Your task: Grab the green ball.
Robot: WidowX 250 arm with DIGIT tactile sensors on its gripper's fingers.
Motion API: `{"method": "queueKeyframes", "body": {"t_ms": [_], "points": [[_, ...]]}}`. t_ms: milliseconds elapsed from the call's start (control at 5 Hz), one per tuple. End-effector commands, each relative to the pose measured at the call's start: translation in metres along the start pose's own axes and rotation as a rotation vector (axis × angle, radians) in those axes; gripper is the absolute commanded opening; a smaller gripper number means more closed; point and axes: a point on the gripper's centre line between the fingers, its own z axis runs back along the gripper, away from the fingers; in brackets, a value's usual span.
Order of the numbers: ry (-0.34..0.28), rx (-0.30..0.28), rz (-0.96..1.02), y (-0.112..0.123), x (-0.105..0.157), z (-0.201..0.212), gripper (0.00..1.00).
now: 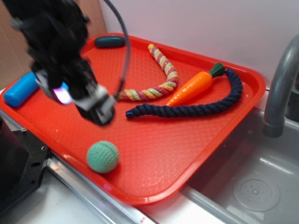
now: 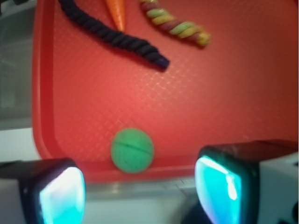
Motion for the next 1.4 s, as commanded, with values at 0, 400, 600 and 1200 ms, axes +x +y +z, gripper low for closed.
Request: {"method": "queueKeyframes", "body": {"t_ms": [0, 400, 600, 1200], "points": [[0.063, -0.016, -0.038, -0.011, 0.003, -0.040, 1.00], [0.157, -0.016, -0.016, 0.003, -0.026, -0.074, 1.00], [0.159, 0.005, -0.013, 0.024, -0.030, -0.071, 0.00], [0.014, -0.001, -0.069, 0.040, -0.014, 0.036, 0.00]]}}
